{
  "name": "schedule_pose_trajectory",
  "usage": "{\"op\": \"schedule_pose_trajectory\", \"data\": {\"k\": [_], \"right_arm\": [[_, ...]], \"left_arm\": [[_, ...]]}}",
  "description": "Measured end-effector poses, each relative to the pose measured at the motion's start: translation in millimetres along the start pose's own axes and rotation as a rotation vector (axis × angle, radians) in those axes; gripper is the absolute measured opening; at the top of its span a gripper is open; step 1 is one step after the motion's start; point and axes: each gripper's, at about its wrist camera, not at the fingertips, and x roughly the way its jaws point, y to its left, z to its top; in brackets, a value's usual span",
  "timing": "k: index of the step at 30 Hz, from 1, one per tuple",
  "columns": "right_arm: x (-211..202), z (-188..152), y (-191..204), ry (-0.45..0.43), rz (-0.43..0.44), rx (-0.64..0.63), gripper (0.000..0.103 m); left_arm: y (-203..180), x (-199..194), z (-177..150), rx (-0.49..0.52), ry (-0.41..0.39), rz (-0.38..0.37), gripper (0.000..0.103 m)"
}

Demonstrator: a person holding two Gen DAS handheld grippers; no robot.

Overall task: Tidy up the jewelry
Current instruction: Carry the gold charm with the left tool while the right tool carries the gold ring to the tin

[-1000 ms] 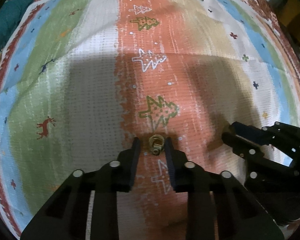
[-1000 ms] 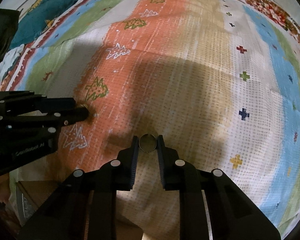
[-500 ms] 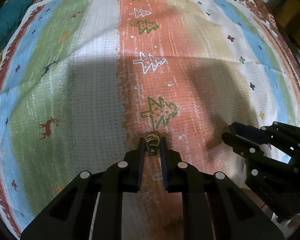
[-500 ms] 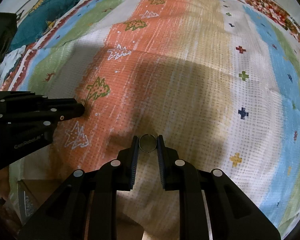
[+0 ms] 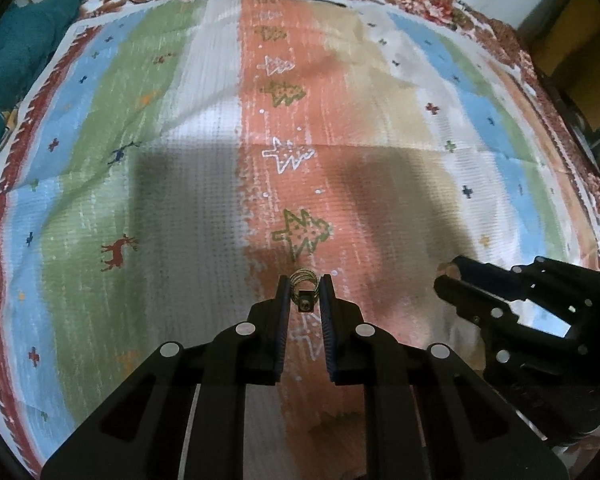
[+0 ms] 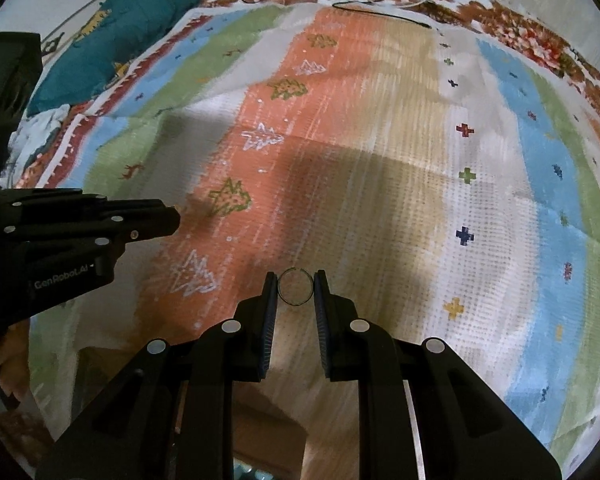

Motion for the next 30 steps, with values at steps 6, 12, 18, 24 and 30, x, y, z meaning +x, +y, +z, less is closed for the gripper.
{"op": "schedule_pose_trajectory", "data": {"k": [6,12,18,24,30], "right_arm": [[-15,-6,1,-0.034,-0.019,0.011,0.019],[-30,-11,1,-0.072,-0.021,0.029,0.019],[-44,-17,3,-0.095,-0.014,0.028,0.019],[-66,-27,12,-0.137,0.015,0.014,0.019],[-82,-40,20,-0.171,0.025,0.014,0.019]], "left_arm": [[-7,-16,-6,-0.003,-0.043,-0.001,0.014],[-6,-28,-13,-0.013,-0.104,-0.01,0.014],[-7,-45,-19,-0.009,-0.149,-0.042,0.014],[-12,-63,-33,-0.001,-0.189,-0.073,0.014],[-18,-79,-47,0.018,-0.222,-0.082,0.014]]}}
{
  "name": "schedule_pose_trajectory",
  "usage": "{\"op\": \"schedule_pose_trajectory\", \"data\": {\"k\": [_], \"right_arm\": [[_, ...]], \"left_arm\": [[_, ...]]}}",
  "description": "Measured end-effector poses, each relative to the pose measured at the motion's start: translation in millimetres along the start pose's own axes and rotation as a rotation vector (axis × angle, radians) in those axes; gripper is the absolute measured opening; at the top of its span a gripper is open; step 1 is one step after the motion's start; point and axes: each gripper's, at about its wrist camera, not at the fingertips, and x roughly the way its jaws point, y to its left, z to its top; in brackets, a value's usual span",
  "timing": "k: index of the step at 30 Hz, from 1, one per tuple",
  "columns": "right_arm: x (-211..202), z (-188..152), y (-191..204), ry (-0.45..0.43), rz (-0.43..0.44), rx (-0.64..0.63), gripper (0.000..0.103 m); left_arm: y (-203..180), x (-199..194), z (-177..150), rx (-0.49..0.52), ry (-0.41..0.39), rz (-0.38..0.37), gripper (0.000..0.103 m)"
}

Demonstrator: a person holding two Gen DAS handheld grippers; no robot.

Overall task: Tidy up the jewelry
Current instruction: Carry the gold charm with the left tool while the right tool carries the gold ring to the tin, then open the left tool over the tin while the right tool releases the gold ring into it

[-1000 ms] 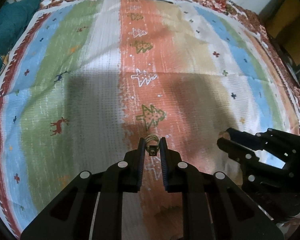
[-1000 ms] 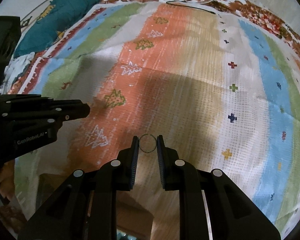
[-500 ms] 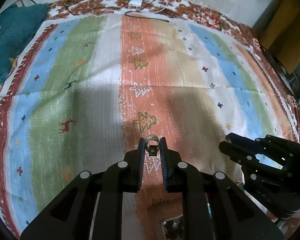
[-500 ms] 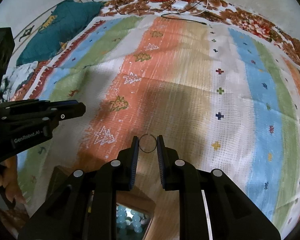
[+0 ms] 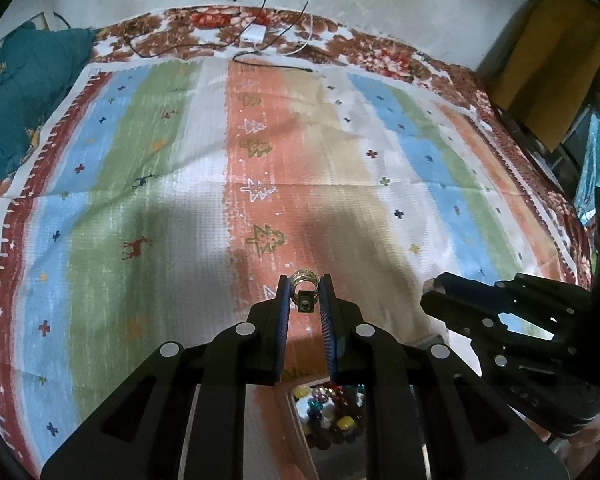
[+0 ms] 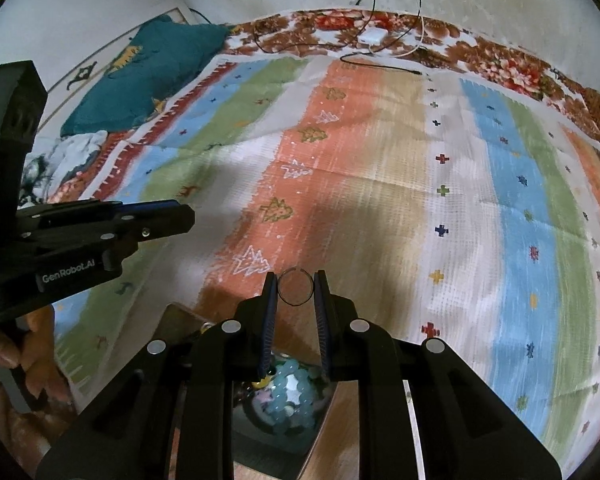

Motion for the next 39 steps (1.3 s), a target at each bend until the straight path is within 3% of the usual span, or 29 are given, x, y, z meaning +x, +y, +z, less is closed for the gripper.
{"op": "schedule_pose_trajectory", "data": {"k": [20,39], "right_arm": [[-29,-23,10,-0.047,0.034,0.005,0.019],[-50,-51,19,-0.056,0.066,-0.015,0.019]], "left_arm": [[-21,-33,-28,0.062,-0.078,-0.02,0.014],[-35,-52,-52,0.085,-0.102,-0.052,0.014]]}}
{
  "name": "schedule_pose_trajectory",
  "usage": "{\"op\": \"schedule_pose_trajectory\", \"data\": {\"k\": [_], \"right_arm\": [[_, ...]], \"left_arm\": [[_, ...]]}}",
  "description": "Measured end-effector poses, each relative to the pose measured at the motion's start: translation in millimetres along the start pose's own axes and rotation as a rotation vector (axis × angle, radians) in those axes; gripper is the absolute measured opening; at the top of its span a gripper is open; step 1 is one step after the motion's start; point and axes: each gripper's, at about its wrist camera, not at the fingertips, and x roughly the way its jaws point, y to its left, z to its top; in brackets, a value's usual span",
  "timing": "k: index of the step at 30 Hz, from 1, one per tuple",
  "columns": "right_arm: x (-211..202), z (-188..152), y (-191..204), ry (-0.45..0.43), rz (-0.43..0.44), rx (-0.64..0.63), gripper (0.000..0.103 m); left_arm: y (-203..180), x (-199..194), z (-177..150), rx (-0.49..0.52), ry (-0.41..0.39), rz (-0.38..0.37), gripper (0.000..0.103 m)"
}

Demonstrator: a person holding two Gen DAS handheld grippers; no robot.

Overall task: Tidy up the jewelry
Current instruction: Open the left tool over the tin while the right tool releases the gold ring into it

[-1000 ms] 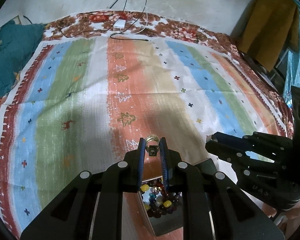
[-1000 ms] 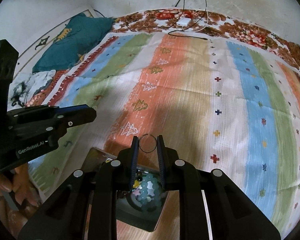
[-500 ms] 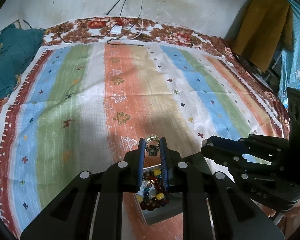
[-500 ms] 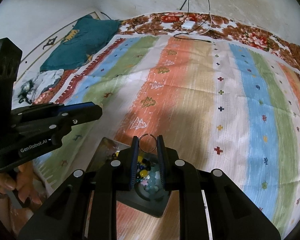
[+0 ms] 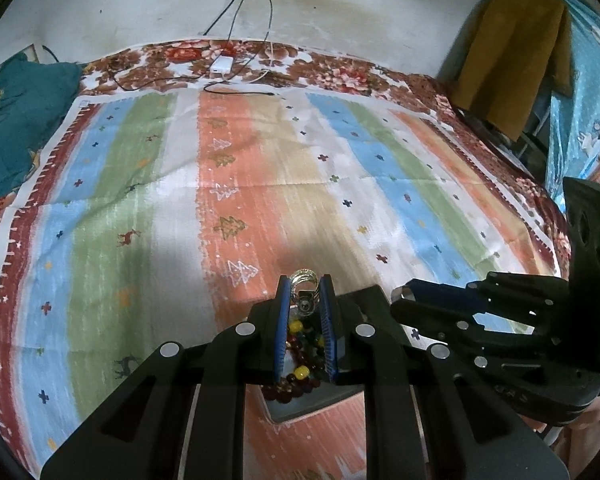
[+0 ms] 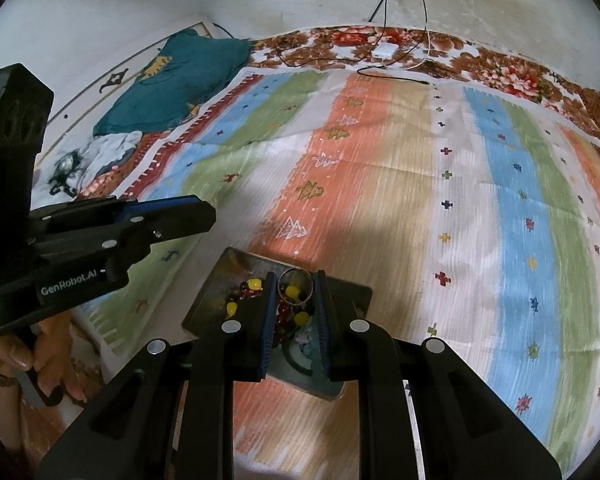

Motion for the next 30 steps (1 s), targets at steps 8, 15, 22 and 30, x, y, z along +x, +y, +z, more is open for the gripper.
{"op": "schedule_pose_trajectory", "data": {"k": [8,15,22,30], "right_arm": [[0,-5,2,0.003,0.005,-0.003,0.019],[1,-7,9,0.014,-0.021,-0.028,0.037],[-9,-14,5,0.001,-0.05,-0.027,0.052],[-23,-25,-1,-0.025,-0.068,-0.01,0.067]], "left_arm": [[-3,-1,-5,-0.011,0.001,-0.013,0.014],[-2,-5,-7,-0.034,-0.016,-0.032,0.043],[10,-11,-4,-0.08,-0.028,-0.035,0.051],[9,-19,-15,-0.068,-0.028,-0.034,0.07]]}}
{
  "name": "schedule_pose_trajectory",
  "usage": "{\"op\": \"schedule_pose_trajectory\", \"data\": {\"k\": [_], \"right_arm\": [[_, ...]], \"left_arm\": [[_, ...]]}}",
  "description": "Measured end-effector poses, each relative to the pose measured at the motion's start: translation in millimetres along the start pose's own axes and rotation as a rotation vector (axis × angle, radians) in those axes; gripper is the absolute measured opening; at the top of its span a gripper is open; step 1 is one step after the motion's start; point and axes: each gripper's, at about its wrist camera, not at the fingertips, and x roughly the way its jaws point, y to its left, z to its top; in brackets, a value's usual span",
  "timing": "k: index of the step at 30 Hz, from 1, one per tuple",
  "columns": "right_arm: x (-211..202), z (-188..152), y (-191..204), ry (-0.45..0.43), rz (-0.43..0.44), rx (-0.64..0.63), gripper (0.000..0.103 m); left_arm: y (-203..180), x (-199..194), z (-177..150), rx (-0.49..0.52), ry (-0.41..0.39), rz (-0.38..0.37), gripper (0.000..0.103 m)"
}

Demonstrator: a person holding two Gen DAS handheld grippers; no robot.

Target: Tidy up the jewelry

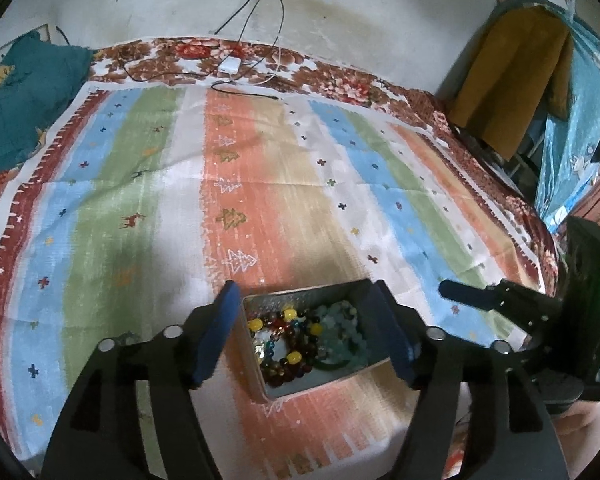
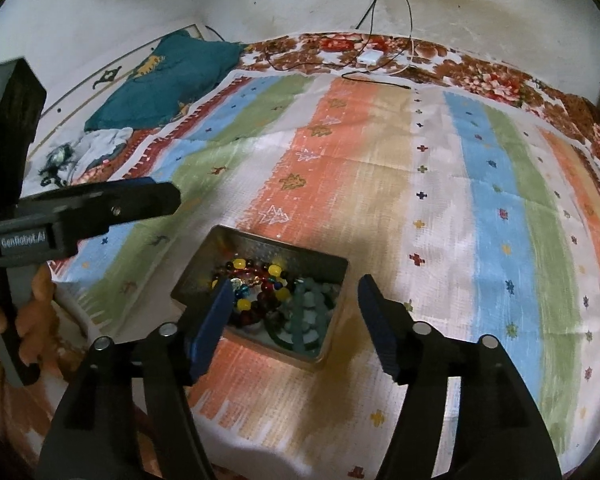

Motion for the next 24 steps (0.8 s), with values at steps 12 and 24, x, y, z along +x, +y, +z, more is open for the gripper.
{"op": "schedule_pose_trajectory", "data": {"k": [12,24], "right_arm": [[-17,-13,-9,-0.036,0.012,0.025,0.082],[-34,-31,-3,-0.091,-0.005,-0.004,0.09]], "left_arm": [[0,-11,-21,0.028,0.001,0.011,0.091],[0,-18,-45,0.039,0.007,0.029,0.097]]}}
